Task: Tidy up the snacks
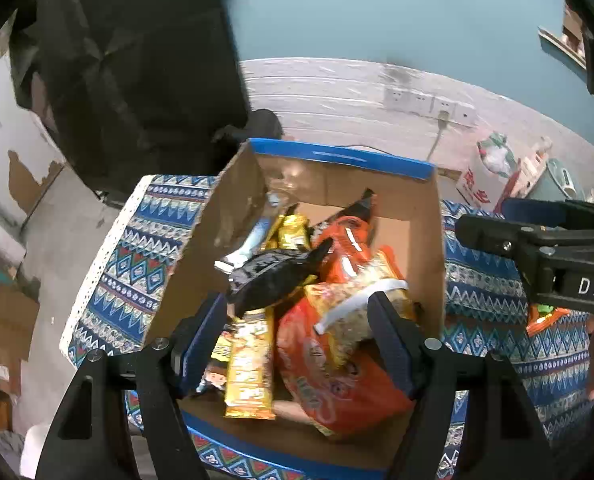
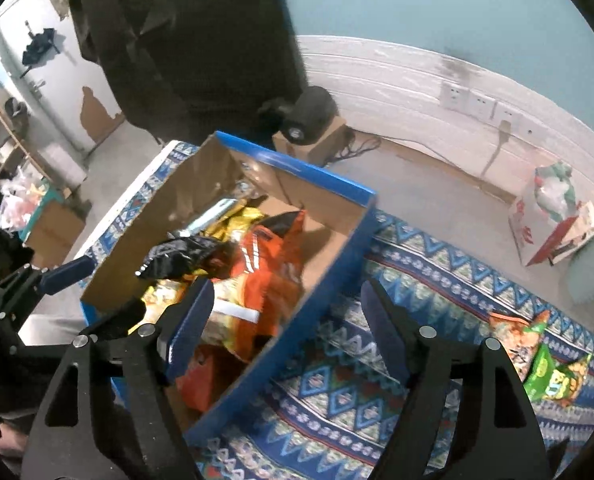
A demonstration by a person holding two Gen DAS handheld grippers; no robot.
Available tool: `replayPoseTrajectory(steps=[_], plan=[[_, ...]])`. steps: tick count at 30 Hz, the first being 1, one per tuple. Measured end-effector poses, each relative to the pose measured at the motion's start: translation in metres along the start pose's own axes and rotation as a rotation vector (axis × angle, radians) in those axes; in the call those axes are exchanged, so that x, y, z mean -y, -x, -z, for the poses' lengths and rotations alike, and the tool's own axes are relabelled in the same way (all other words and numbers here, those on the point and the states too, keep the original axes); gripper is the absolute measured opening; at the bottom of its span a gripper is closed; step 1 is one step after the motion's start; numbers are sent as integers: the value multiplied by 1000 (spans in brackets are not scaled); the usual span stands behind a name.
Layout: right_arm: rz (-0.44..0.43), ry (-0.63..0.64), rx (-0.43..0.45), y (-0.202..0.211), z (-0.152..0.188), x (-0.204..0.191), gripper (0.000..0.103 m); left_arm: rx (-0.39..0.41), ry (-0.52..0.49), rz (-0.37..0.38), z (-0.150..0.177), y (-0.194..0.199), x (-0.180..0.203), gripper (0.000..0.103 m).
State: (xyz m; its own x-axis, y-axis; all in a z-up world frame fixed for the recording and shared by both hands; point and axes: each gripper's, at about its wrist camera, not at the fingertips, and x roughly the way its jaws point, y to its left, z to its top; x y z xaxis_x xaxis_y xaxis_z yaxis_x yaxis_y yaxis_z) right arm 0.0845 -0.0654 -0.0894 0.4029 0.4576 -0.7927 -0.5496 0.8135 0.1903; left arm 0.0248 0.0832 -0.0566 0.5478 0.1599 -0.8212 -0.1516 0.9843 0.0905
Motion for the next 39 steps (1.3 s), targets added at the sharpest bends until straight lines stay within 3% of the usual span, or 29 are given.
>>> replayPoseTrajectory(steps=[14,19,31,39], plan=[[79,-61,-9,31,33,60,77,-51,-77,70,5,-3,56,77],[100,-91,-5,44,48,82,78,-95,-73,128,7,-7,75,77],[143,-135,3,69,74,126,78,-94,-147,125,4,-6,123,77],[198,-193,-20,75,94,175,78,-138,-182,174,1,-15,170,77]])
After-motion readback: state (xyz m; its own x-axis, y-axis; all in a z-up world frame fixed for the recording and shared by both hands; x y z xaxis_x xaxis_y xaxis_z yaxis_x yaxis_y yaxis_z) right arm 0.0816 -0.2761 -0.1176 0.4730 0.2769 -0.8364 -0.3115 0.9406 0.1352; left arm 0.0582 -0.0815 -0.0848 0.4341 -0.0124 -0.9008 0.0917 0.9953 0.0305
